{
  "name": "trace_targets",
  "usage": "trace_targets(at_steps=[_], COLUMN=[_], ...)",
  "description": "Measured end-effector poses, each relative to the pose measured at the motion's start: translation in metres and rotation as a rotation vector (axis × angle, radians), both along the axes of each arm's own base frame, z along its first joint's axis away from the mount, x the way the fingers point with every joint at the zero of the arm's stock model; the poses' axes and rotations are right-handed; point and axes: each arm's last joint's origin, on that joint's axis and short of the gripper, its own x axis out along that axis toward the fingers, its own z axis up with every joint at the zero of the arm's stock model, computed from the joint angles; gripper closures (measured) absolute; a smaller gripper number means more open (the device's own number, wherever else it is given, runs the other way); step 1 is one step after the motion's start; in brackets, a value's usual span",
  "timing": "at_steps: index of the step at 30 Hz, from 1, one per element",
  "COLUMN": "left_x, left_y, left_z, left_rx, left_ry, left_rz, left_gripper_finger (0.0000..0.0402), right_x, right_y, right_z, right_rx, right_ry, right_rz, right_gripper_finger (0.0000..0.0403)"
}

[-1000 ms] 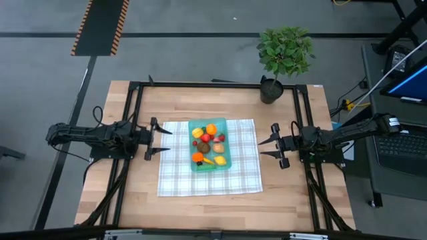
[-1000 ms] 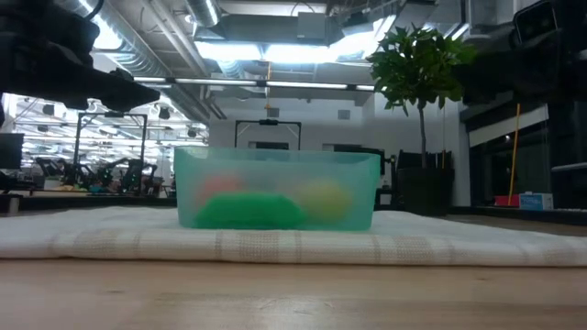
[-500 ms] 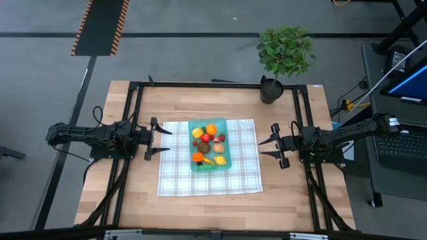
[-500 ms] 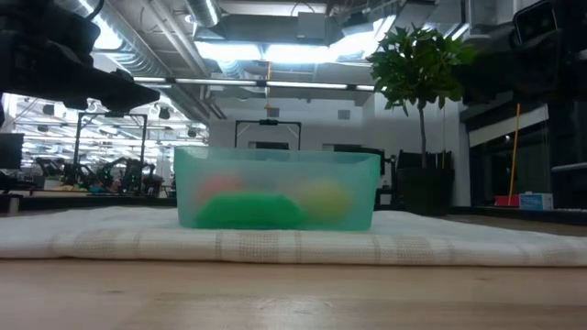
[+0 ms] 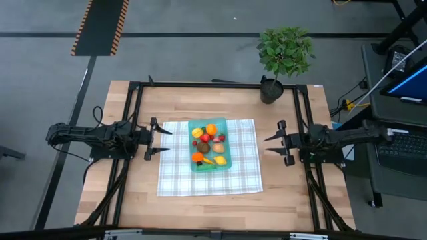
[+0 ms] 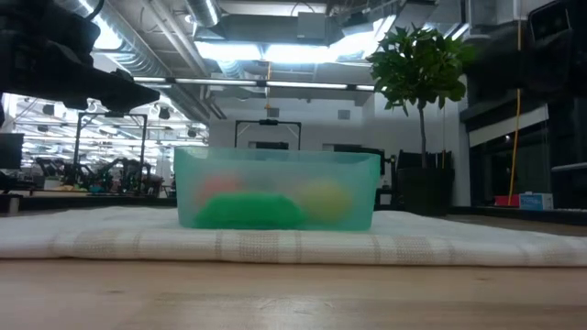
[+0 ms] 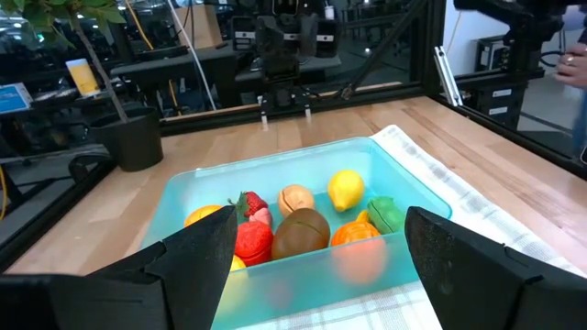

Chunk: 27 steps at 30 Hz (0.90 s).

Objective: Pick and placing Produce into tupperware
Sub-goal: Return to Home Position

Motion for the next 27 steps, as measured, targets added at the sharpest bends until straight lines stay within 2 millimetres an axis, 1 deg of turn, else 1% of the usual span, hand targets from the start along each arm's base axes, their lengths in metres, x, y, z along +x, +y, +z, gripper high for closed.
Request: trace_targets(at_steps=[4,8,11,14,27], left_x=[0.000,0.000,0.000,0.000,0.000], left_y=[0.000,0.000,0.000,0.000,0.000], left_z=[0.000,0.000,0.000,0.000,0.000], left_rx=[0.000,0.000,0.000,0.000,0.000], left_ry=[0.000,0.000,0.000,0.000,0.000], left_rz=[0.000,0.000,0.000,-0.001,-0.002], left_gripper_finger=[0.0094,0.0094,0.0094,0.0094,0.0094], right_x=[-0.009,-0.014,-0.017,-0.019,-0.019], right_y=[-0.007,-0.013,-0.017,-0.020,-0.021], right_z=[0.000,0.003,-0.004,-0.003,-0.003], right_rx=[-0.003,0.006,-0.006,-0.010,0.047], right_ry=[-0.003,-0.048,0.014,0.007,0.011], right_rz=[-0.062,-0.117,-0.154,-0.203,-0.213], right_gripper_finger=[0.0235,0.0235,0.0235,0.0235,0.0235])
